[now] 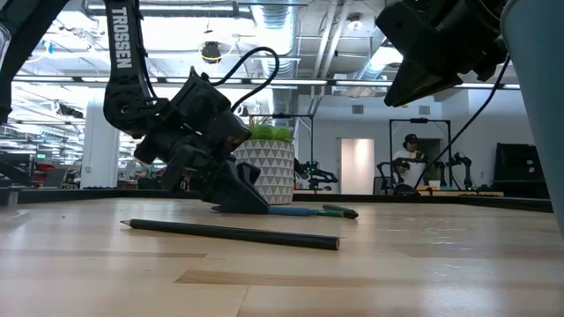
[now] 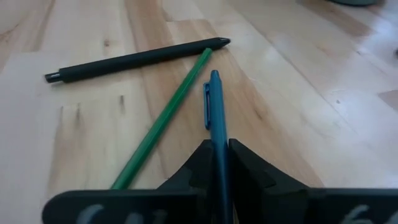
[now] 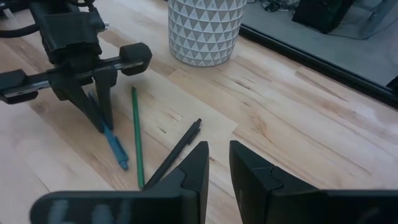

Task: Sort pens & pencils
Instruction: Put the blue pen into the transparent bin

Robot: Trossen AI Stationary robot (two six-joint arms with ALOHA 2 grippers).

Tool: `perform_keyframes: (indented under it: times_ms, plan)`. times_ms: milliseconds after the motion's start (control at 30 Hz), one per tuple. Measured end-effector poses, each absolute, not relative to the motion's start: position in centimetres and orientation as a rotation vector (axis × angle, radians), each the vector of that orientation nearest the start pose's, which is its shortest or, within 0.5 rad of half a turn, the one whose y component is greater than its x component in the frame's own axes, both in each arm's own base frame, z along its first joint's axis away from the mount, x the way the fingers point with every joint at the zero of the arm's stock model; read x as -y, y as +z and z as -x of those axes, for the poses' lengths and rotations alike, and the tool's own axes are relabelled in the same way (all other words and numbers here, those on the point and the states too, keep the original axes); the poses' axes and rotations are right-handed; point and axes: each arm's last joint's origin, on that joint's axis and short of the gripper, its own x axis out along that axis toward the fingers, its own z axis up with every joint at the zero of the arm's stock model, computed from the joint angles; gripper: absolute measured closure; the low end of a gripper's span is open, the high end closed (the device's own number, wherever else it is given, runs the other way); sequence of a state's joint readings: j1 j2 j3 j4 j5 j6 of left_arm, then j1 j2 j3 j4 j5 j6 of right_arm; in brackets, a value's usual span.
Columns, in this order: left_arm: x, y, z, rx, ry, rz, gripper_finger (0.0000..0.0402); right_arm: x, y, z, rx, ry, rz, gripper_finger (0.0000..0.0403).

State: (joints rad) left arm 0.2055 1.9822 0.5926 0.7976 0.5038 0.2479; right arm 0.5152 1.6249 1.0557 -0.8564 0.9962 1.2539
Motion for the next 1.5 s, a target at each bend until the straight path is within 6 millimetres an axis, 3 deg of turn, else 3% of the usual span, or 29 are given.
perform_keyframes:
  times_ms: [567,967,1167,1333,1500]
  plan:
    - [-4.6,7.3,-30.2,-0.474,-0.417,0.0,0.0386,-11.9,20.3,-26.0,-0.59,-0.891,-0.138,0.0316]
    - [-3.9,14.5,-29.2,-0.367,-0.467,-0.067,0.0384,-11.9,20.3,-26.0,-0.59,-0.891,-0.137,0.0316]
    - [-2.6,18.6,-26.9,-0.368,-0.507,-0.109,0.0384,-11.9,20.3,-26.0,-0.591,-0.891,-0.135,0.0316]
    - [-2.3,22.2,-24.5,-0.316,-0.435,-0.175,0.0384,-11.9,20.3,-26.1,-0.588,-0.891,-0.14,0.0316]
    - [-2.1,24.3,-22.4,-0.288,-0.399,-0.21,0.0384,-11.9,20.3,-26.1,-0.587,-0.891,-0.142,0.0316]
